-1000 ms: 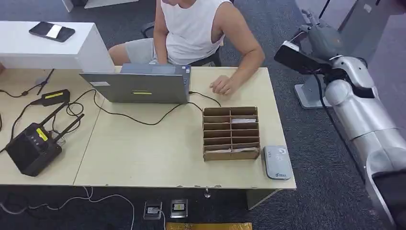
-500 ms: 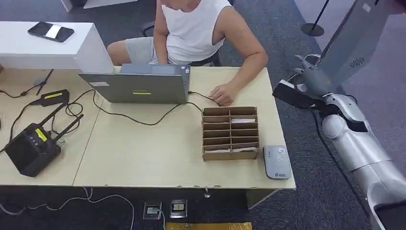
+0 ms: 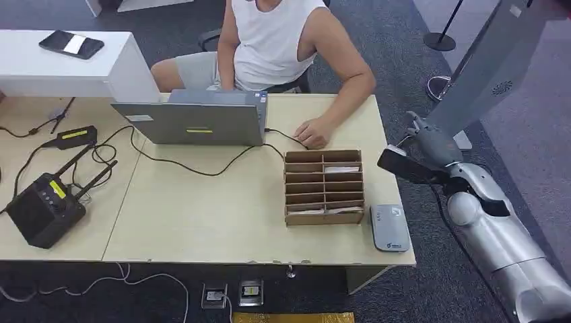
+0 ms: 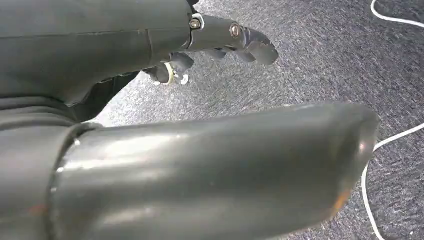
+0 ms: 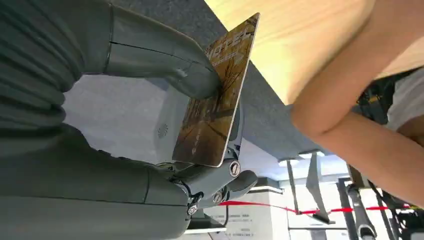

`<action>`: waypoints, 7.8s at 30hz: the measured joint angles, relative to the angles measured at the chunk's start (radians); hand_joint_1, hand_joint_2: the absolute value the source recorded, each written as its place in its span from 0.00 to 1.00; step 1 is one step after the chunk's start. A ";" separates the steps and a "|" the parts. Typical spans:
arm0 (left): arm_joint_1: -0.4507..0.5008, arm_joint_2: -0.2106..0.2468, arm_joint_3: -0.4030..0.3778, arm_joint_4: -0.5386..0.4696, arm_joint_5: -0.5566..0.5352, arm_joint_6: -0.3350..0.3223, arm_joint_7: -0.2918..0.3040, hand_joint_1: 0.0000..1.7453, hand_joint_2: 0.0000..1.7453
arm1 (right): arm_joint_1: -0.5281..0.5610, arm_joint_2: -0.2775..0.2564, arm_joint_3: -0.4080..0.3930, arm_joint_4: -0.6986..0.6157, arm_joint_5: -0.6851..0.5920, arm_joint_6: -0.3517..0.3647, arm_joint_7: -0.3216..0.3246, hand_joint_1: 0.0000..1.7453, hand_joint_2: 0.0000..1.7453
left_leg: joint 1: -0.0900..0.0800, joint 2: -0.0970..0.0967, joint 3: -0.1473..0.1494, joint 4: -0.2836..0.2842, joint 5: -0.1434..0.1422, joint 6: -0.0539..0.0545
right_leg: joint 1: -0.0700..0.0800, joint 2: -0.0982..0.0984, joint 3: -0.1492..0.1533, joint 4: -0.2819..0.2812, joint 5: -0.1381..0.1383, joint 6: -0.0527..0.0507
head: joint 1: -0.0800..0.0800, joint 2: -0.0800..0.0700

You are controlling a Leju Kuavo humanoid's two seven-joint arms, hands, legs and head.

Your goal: Pass the card to the sensor for recognition and then transmit it.

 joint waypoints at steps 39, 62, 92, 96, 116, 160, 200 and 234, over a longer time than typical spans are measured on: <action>0.005 0.000 0.000 0.000 -0.001 0.008 0.005 0.00 0.00 | 0.310 -0.029 -0.108 -0.267 0.000 0.166 0.071 1.00 1.00 | 0.000 0.001 0.000 0.000 -0.001 0.000 | 0.000 0.000 0.000 0.000 -0.001 -0.001 | 0.000 0.000; 0.010 -0.001 0.000 0.000 0.002 0.018 0.014 0.00 0.00 | 0.350 -0.052 -0.136 -0.189 0.009 0.158 0.047 1.00 1.00 | 0.000 0.001 0.000 0.000 -0.001 0.000 | 0.000 0.000 0.000 0.000 -0.001 -0.001 | 0.000 0.000; 0.007 -0.006 0.000 0.000 0.002 0.016 0.017 0.00 0.00 | 0.337 0.002 -0.125 -0.127 0.024 0.140 0.025 1.00 1.00 | 0.000 0.001 0.001 0.000 -0.001 0.000 | 0.000 0.000 0.001 0.000 -0.001 -0.001 | 0.000 0.000; 0.008 -0.006 0.000 0.000 0.007 0.019 0.017 0.00 0.00 | 0.331 0.009 -0.124 -0.121 0.029 0.140 0.016 1.00 1.00 | 0.000 0.001 0.001 0.000 -0.001 0.000 | 0.000 0.000 0.001 0.000 -0.001 -0.001 | 0.000 0.000; 0.000 -0.006 0.000 0.002 -0.012 0.019 0.017 0.00 0.00 | 0.296 0.012 -0.101 -0.098 0.042 0.133 0.016 1.00 1.00 | 0.000 0.001 0.002 0.000 -0.001 0.000 | 0.000 0.000 0.001 0.000 -0.001 -0.001 | 0.000 0.000; -0.052 -0.016 -0.008 0.003 -0.055 -0.001 0.016 0.00 0.00 | -0.517 0.133 -0.051 0.330 0.179 -0.186 -0.225 1.00 1.00 | 0.000 0.000 -0.001 0.000 0.000 0.000 | 0.000 0.000 0.000 0.001 0.000 -0.002 | 0.001 0.000; -0.031 -0.005 -0.025 0.003 -0.053 -0.001 0.011 0.00 0.00 | -0.562 0.360 0.015 0.580 -0.448 -0.020 -0.257 0.00 1.00 | 0.002 0.001 0.001 0.000 0.000 -0.001 | 0.002 0.000 0.000 0.001 0.000 -0.002 | 0.001 0.000; 0.000 0.014 -0.020 0.003 -0.034 0.010 0.004 0.00 0.00 | 0.105 0.168 -0.051 -0.336 -0.257 0.172 0.037 0.00 1.00 | 0.002 0.002 0.001 0.000 -0.001 -0.002 | 0.002 0.003 0.000 0.000 -0.001 -0.003 | 0.000 0.000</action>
